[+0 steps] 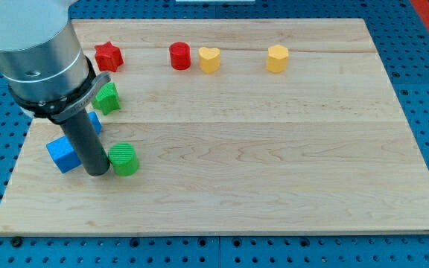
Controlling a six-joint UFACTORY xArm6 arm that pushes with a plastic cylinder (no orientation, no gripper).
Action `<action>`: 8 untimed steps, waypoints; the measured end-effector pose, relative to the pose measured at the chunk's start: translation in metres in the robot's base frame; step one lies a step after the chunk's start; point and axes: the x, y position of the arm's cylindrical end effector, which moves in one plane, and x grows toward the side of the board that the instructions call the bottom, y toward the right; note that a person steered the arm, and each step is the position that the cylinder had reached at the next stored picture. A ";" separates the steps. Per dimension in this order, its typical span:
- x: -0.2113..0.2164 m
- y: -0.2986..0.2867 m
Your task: Move the blue triangle below to the red circle
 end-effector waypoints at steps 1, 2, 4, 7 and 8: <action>0.022 -0.005; 0.037 0.016; 0.035 0.004; -0.045 -0.103; -0.070 -0.046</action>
